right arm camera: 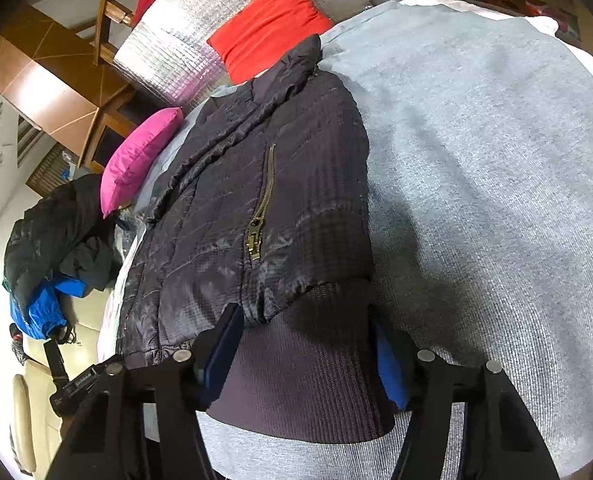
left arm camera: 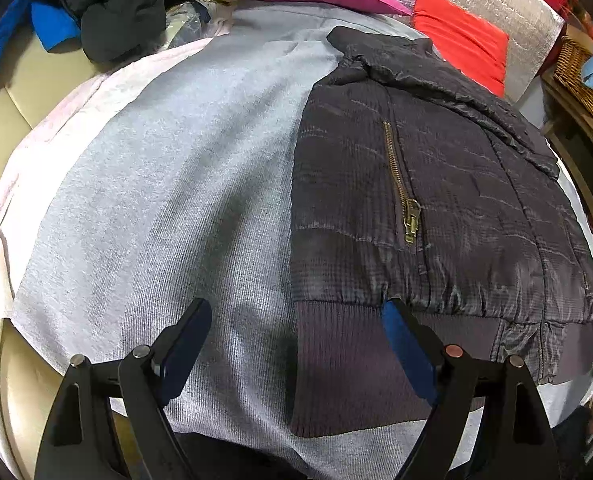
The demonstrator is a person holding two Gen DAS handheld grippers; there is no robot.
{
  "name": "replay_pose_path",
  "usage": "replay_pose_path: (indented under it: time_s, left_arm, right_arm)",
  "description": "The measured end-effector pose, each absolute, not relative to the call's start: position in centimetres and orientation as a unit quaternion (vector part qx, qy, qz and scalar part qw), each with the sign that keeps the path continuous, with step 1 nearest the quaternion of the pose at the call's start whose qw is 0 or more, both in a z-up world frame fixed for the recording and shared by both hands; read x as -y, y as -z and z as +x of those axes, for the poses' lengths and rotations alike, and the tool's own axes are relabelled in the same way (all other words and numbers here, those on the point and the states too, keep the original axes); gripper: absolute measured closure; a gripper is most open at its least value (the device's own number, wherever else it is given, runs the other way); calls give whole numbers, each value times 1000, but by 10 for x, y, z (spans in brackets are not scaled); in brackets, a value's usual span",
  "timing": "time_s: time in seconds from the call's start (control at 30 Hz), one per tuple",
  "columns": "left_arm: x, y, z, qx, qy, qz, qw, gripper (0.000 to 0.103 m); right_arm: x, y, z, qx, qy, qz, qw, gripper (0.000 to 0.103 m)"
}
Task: Fold large clothes
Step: 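Close both tools on the ribbed jacket hem side by side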
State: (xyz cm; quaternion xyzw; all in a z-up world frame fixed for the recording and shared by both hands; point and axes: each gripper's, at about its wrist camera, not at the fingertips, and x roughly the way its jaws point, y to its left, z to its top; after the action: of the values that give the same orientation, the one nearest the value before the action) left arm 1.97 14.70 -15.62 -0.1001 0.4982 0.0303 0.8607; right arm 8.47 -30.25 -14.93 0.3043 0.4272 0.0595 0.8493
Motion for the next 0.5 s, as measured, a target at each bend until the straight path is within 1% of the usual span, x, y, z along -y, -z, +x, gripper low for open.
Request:
replay_pose_path:
  time_s: [0.13,0.17,0.2,0.23,0.27,0.3,0.33,0.4,0.5]
  left_arm:
    - [-142,157,20,-503,-23,-90,859,15]
    - [-141,157,20,-504,-21,-86,859,15]
    - [-139,157,20,-504,-21,-80,860,19]
    - [-138,157,20,-504,-19,-78,860,25]
    - [-138,158,20,-506,-16,-79,859,30]
    - [-137,158,20,-507,-11,-83,858,41]
    - [-136,159,19,-509,-5,-90,856,50]
    - [-134,160,18,-509,-2,-91,856,56]
    - [-130,160,16,-508,-1,-84,857,56]
  right_arm:
    - [302,150,86,-432,-59,300,848,38]
    - [301,150,87,-433,-57,297,849,42]
    - [300,150,87,-436,-54,293,849,46]
    - [300,151,88,-441,-46,290,848,61]
    - [300,151,89,-445,-39,289,847,66]
    - [300,152,89,-445,-40,292,845,74]
    - [300,151,88,-445,-39,291,846,77]
    - [299,147,86,-441,-40,288,849,80]
    - [302,143,85,-437,-39,296,848,80]
